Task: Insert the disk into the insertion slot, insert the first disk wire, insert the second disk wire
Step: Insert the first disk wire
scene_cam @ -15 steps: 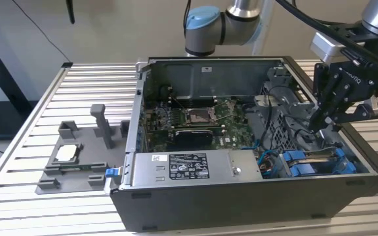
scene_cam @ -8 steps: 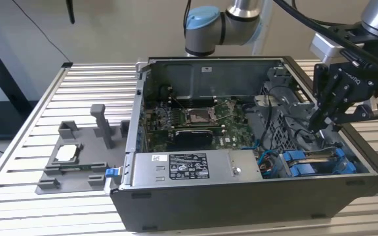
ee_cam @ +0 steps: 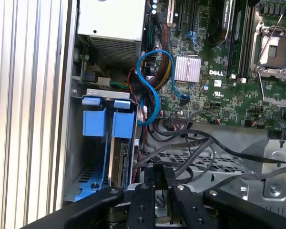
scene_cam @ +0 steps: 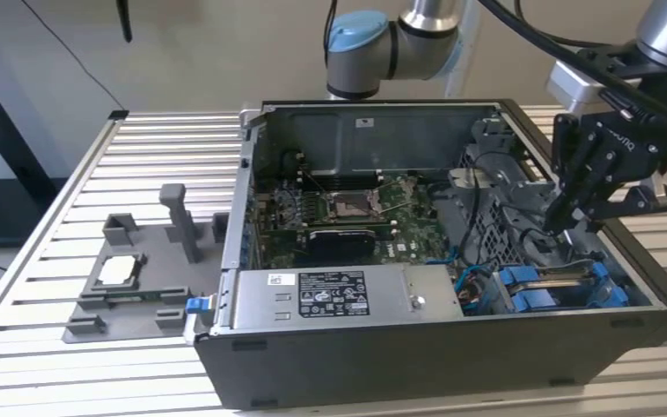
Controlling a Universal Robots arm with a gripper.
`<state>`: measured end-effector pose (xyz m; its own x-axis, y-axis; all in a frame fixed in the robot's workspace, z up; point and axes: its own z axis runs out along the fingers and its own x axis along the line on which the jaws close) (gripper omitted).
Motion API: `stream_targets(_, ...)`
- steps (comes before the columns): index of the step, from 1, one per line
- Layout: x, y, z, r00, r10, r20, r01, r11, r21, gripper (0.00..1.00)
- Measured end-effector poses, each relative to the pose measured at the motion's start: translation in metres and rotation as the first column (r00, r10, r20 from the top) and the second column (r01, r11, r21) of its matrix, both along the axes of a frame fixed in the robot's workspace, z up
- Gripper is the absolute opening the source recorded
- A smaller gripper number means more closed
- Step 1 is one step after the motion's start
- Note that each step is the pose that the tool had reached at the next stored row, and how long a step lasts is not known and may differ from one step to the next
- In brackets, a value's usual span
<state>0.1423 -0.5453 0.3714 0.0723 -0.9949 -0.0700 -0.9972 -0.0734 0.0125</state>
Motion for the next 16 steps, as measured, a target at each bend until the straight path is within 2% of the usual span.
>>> stream_targets(9,0.0026,-0.0002,-0.0054,1.0,0.0,-0.0001,0.0,1.0,0.0,0.19)
stream_targets(16,0.0066,-0.0063,-0.0098,1.0,-0.008,-0.0013,0.008,1.0,0.0,0.19)
